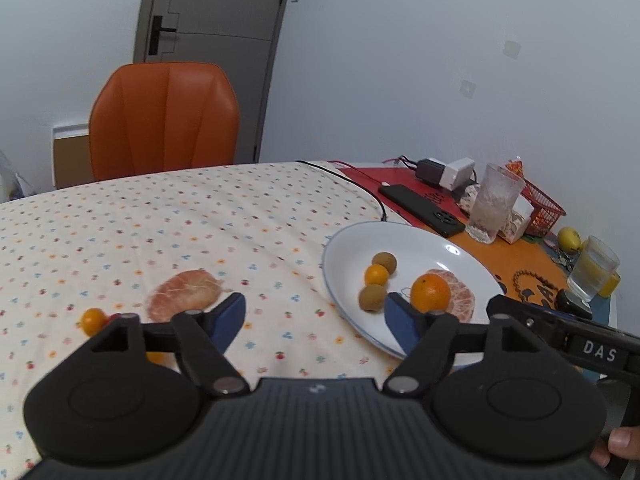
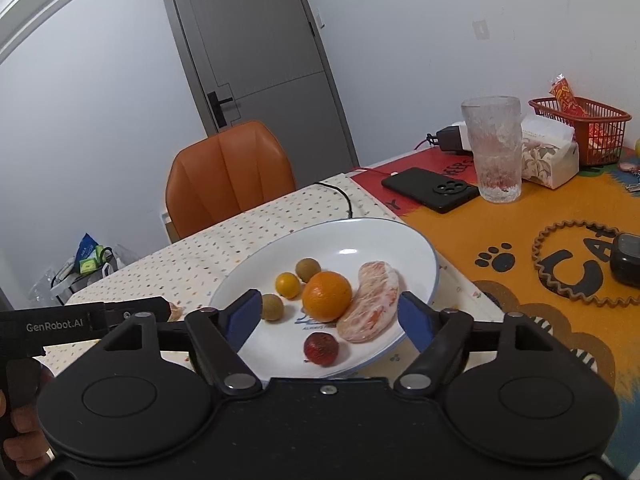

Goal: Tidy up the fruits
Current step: 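Move both open grippers back toward the remaining fruit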

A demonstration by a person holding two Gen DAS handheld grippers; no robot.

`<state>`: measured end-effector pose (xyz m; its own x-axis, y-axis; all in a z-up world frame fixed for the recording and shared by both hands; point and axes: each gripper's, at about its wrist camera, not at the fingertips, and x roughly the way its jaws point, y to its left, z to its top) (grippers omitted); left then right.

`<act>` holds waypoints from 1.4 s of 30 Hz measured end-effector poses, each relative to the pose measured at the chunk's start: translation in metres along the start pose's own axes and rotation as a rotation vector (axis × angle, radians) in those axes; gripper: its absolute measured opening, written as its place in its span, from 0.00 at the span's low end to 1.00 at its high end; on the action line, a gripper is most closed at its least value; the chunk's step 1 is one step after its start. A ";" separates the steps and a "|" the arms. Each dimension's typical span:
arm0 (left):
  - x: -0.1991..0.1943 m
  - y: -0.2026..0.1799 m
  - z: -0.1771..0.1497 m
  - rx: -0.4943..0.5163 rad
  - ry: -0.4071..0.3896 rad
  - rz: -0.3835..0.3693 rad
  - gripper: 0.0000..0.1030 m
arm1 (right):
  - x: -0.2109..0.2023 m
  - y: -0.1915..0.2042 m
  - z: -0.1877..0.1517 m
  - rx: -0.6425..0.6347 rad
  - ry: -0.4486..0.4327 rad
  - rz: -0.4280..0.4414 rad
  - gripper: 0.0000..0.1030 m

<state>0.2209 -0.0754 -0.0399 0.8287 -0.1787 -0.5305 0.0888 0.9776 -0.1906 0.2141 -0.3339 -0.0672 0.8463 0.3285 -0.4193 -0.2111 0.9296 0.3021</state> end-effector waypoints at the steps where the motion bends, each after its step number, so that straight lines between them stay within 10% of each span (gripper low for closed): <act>1: -0.003 0.002 0.000 -0.006 -0.004 0.002 0.78 | -0.001 0.001 0.000 0.000 -0.001 0.002 0.76; 6: -0.016 0.009 -0.003 -0.012 -0.017 0.037 0.88 | -0.010 0.009 0.000 0.004 -0.035 0.013 1.00; 42: -0.079 0.085 -0.012 -0.078 -0.057 0.151 0.89 | -0.007 0.079 -0.011 -0.045 0.030 0.200 1.00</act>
<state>0.1562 0.0205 -0.0246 0.8596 -0.0215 -0.5105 -0.0806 0.9809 -0.1770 0.1863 -0.2606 -0.0494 0.7704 0.5119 -0.3801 -0.3962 0.8514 0.3436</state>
